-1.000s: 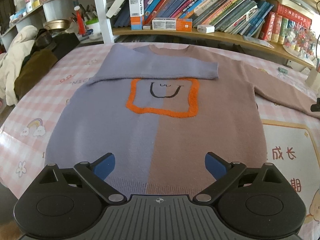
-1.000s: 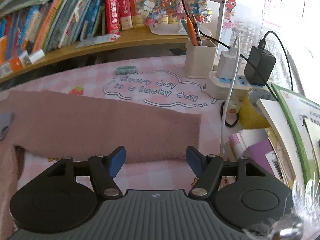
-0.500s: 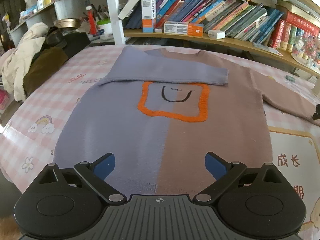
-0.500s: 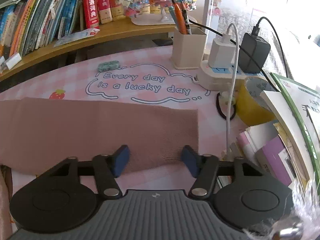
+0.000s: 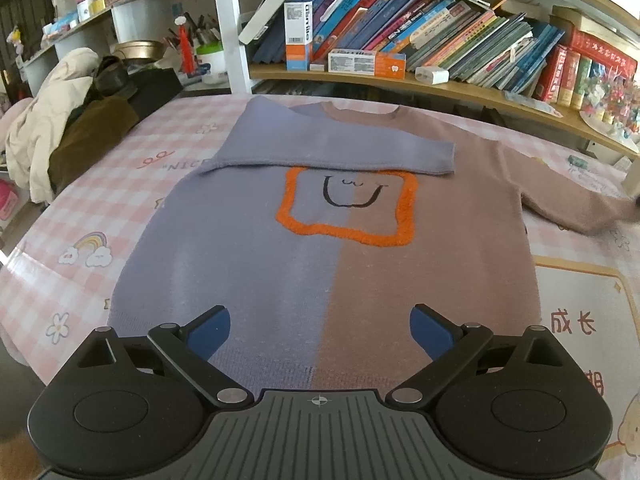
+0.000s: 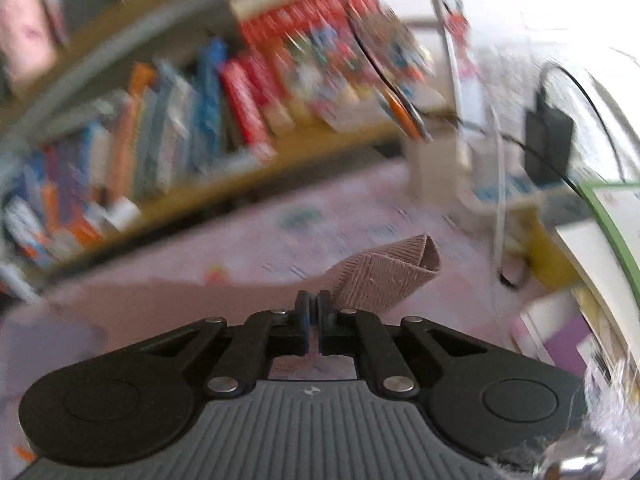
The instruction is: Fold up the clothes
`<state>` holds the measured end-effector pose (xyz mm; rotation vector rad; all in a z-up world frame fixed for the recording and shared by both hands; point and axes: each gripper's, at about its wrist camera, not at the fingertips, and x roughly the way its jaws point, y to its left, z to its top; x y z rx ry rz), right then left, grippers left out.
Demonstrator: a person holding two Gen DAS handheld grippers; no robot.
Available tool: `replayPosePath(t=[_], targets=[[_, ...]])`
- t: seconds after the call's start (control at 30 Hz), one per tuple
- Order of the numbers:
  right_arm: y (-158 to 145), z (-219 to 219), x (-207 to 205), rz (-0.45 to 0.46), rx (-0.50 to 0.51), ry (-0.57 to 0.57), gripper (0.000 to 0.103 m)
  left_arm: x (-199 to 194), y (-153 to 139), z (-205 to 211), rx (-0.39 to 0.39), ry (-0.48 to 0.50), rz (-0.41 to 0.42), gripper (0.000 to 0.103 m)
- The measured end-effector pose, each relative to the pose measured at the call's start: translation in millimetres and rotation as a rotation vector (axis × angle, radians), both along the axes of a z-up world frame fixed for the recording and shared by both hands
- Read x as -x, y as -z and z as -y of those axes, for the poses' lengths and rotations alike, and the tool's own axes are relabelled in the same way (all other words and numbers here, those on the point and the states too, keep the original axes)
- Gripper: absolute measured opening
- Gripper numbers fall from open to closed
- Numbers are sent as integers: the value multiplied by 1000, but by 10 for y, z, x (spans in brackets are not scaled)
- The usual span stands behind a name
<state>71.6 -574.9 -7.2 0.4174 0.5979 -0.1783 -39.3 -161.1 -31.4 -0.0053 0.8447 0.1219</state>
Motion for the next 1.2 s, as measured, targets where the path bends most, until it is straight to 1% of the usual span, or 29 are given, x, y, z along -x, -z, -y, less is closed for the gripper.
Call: replayPosePath(t=[0.07, 0.17, 0.3, 0.47, 0.67, 0.8, 0.9, 1.03, 1.2], targets=[[-83, -27, 17, 23, 3, -22, 3, 7, 3, 8, 4, 3, 0, 99], [-94, -35, 12, 12, 0, -19, 3, 16, 4, 19, 8, 5, 1, 99], [-41, 7, 11, -14, 0, -2, 3, 37, -1, 1, 8, -4, 4, 99], [-29, 0, 41, 1, 1, -16, 3, 39, -8, -16, 6, -14, 6, 99], [-166, -227, 9, 51, 14, -76, 3, 18, 8, -66, 12, -4, 8, 99], [-244, -471, -70, 53, 71, -123, 3, 22, 40, -168, 24, 3, 3, 99], [-187, -562, -104, 12, 112, -91, 3, -16, 43, -260, 34, 5, 5, 99], [-3, -480, -58, -85, 136, -10, 3, -45, 47, -268, 35, 27, 1, 99], [212, -269, 29, -182, 114, 61, 3, -81, 51, -278, 35, 54, -2, 99]])
